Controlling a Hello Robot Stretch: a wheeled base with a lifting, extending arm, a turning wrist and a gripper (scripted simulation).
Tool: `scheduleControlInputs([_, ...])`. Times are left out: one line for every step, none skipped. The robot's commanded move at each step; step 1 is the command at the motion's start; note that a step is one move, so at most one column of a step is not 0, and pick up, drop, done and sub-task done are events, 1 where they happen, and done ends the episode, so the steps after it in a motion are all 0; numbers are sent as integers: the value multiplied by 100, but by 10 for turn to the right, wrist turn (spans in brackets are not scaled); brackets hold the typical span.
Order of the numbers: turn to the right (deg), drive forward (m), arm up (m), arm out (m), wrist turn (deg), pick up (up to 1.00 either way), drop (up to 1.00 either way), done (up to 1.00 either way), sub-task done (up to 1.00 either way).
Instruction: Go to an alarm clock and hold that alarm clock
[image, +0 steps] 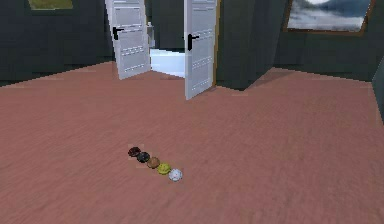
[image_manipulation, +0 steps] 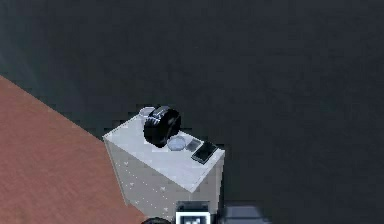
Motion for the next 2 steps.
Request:
scheduleControlInputs([0,0,0,50,0,0,0,0,0])
scheduleControlInputs([0,0,0,0,450,0,0,0,0])
